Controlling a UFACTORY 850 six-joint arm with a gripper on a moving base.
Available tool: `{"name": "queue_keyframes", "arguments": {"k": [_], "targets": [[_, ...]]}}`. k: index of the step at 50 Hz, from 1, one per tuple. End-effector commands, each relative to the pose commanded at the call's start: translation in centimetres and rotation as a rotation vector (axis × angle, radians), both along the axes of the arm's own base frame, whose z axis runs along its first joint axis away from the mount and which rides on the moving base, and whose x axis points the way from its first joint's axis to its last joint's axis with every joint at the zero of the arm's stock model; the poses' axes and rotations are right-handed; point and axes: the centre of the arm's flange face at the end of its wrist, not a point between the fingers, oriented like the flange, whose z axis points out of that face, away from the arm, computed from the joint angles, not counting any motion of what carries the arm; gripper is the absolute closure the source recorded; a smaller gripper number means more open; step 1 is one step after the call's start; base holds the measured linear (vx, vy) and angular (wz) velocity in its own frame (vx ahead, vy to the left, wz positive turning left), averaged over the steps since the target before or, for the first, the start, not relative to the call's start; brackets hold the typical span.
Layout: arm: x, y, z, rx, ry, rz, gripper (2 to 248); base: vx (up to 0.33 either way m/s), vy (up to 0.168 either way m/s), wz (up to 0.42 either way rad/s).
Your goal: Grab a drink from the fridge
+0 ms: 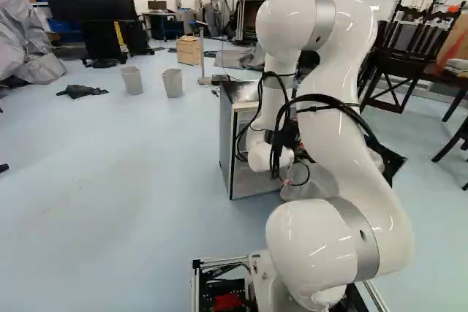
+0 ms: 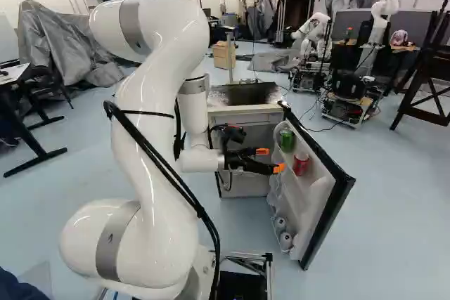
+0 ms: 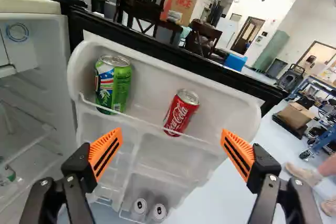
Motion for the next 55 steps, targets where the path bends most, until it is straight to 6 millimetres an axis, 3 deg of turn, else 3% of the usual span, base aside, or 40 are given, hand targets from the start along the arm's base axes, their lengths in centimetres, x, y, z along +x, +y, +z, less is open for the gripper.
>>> {"name": "queue_keyframes", "arguments": {"k": [21, 44, 55], "targets": [[-1.0, 0.1, -0.1, -0.020, 0.008, -0.102, 3, 0.000, 0.000, 0.000], [-1.0, 0.6, -0.1, -0.023, 0.008, -0.104, 3, 0.000, 0.000, 0.000], [-1.0, 0.6, -0.1, -0.005, -0.066, -0.119, 3, 0.000, 0.000, 0.000]]}}
